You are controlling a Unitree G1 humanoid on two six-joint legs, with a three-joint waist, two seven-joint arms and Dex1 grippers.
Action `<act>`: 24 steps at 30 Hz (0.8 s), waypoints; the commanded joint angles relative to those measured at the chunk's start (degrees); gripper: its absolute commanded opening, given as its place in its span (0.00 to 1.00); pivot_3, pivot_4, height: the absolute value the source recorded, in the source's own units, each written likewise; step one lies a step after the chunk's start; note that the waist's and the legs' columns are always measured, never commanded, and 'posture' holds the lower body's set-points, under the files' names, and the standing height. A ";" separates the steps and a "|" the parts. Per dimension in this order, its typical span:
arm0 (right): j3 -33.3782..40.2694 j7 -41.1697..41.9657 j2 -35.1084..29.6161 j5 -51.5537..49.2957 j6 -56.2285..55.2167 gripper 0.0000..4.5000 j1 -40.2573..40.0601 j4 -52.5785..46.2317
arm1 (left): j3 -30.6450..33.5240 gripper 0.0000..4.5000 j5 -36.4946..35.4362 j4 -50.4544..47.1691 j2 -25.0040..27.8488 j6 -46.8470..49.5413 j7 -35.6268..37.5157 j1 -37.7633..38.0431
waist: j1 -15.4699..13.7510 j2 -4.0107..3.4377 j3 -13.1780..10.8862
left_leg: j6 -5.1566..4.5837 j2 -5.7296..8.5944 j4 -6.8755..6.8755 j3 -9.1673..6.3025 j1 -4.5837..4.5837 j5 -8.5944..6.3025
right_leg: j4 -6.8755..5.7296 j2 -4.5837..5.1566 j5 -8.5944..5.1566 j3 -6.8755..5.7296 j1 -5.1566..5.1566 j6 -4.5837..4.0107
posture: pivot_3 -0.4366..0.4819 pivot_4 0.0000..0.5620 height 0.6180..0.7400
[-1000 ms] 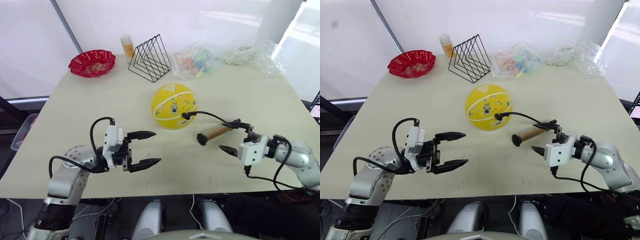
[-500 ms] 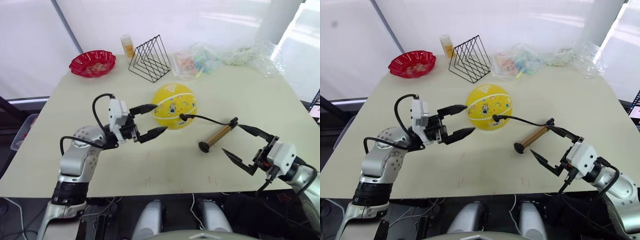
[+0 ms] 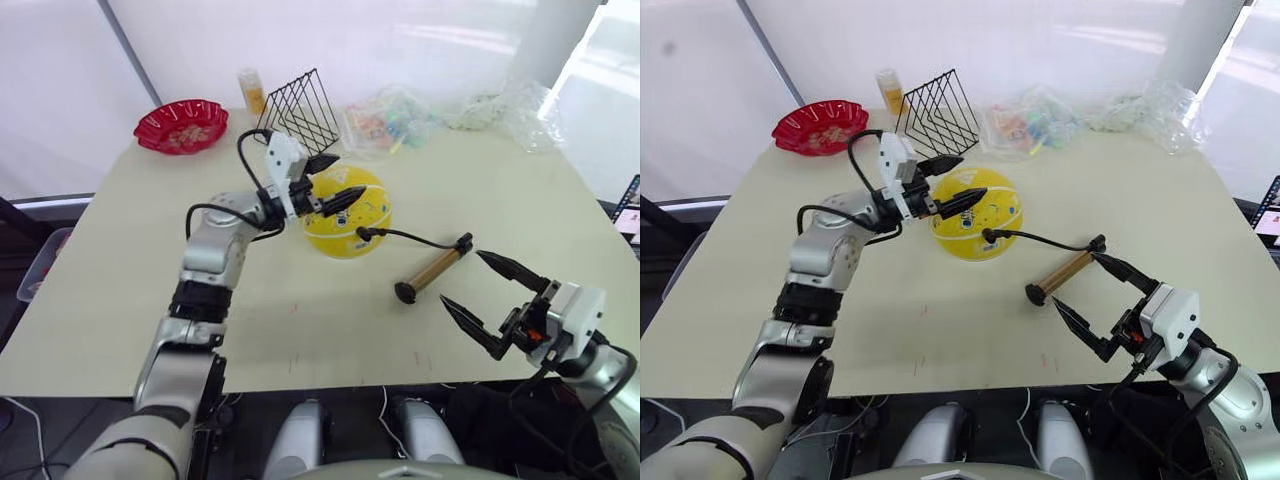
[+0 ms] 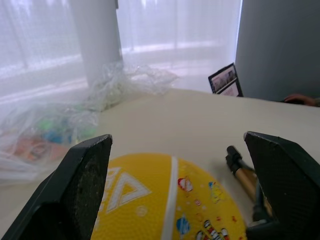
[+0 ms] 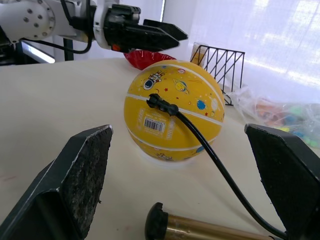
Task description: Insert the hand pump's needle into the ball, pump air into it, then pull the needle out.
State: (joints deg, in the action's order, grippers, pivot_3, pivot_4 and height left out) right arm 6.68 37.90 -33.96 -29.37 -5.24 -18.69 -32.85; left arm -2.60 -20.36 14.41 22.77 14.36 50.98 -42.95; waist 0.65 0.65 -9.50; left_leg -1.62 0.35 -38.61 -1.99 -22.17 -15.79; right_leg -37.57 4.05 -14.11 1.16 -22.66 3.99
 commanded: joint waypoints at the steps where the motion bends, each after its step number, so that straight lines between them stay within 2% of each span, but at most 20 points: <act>1: 0.47 -0.56 0.01 1.50 1.38 0.98 -0.66 -4.03 | -1.96 1.00 5.42 7.68 -1.86 -2.82 -2.59 -6.49 | -0.20 0.04 -0.02 | 0.00 0.00 -0.02 0.01 0.00 0.00 | -0.01 0.00 0.00 0.00 0.01 0.01 | 0.48 0.27 0.97; 7: -0.92 -2.80 0.03 4.64 6.76 0.98 2.45 -5.65 | -3.77 1.00 9.54 12.43 -4.06 -2.60 -4.19 -7.69 | 0.14 0.09 -0.05 | 0.00 0.04 -0.07 0.02 -0.03 0.00 | -0.03 0.01 0.00 0.03 -0.01 0.02 | 0.48 0.27 0.97; 13: -3.90 -5.96 -0.64 8.04 15.46 0.98 11.47 -6.54 | -4.19 1.00 12.26 13.92 -5.26 -0.38 -7.01 -6.66 | -0.33 0.11 -0.02 | 0.04 0.03 -0.11 -0.01 0.08 0.03 | -0.14 0.01 0.00 0.02 0.07 0.02 | 0.48 0.27 0.97; 15: -6.20 -7.35 -0.46 8.87 20.62 0.98 15.12 -5.45 | -4.26 1.00 12.63 14.73 -5.91 0.29 -7.82 -6.43 | -0.25 0.13 -0.01 | 0.04 0.04 -0.14 -0.03 0.11 0.03 | -0.14 0.01 0.00 -0.01 0.12 0.02 | 0.48 0.27 0.97; 18: -10.95 -8.15 -0.77 15.13 23.45 0.98 21.45 -2.25 | -4.26 1.00 12.90 15.38 -7.19 1.02 -9.10 -6.14 | -0.29 0.12 0.01 | 0.04 0.04 -0.17 0.01 0.17 0.04 | -0.16 0.01 0.01 0.04 0.18 0.03 | 0.48 0.27 0.97; 24: -16.91 -7.68 1.16 19.44 28.89 0.98 31.30 2.25 | -3.26 1.00 12.97 15.60 -9.33 1.97 -11.57 -6.03 | -0.83 0.12 0.01 | 0.04 0.06 -0.32 -0.06 0.18 0.04 | -0.23 0.02 0.01 -0.02 0.24 0.03 | 0.48 0.27 0.97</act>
State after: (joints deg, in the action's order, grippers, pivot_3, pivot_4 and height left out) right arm -9.58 30.05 -33.06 -10.68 22.03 11.39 -30.20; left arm -4.92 -8.55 27.75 14.24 14.43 40.43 -50.45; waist -0.18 0.77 -9.48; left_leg -1.58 0.41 -38.96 -2.06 -21.99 -15.75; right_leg -37.80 4.07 -14.10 1.13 -22.40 4.02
